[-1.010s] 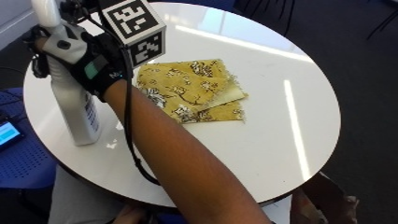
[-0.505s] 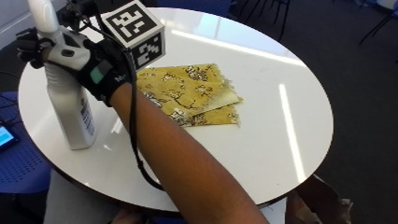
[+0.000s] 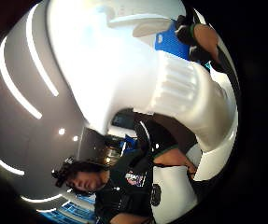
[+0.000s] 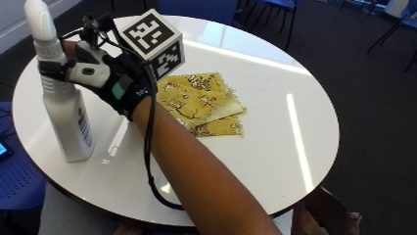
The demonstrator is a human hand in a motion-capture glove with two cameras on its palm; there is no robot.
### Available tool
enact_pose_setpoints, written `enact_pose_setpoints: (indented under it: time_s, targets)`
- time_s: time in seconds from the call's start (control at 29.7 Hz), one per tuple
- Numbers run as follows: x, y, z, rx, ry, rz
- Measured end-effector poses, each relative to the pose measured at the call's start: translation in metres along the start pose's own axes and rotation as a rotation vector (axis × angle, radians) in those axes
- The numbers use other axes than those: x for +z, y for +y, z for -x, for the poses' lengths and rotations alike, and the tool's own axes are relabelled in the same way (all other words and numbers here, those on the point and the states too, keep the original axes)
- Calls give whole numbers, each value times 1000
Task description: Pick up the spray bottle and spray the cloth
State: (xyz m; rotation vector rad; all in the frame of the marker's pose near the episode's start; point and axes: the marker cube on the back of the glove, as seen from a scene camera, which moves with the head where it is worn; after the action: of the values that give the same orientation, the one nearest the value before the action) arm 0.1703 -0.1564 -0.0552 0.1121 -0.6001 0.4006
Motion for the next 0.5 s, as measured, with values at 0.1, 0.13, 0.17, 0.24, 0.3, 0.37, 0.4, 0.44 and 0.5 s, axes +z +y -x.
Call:
enact_pose_setpoints:
  time_s: [0.1, 0.13, 0.17, 0.24, 0.3, 0.37, 0.4, 0.44, 0.5]
  targets:
    - [-14, 17, -5, 28, 86, -23]
    - [-20, 25, -6, 42, 131, -40]
    - [-26, 34, -8, 57, 182, -60]
    - [-36, 53, -9, 81, 289, -94]
    - [-43, 72, -7, 85, 382, -111]
    - [-47, 88, 0, 69, 456, -109]
    - [-48, 94, 4, 55, 488, -101]
    - [-48, 100, 10, 39, 519, -89]
    - [-45, 111, 22, 6, 583, -52]
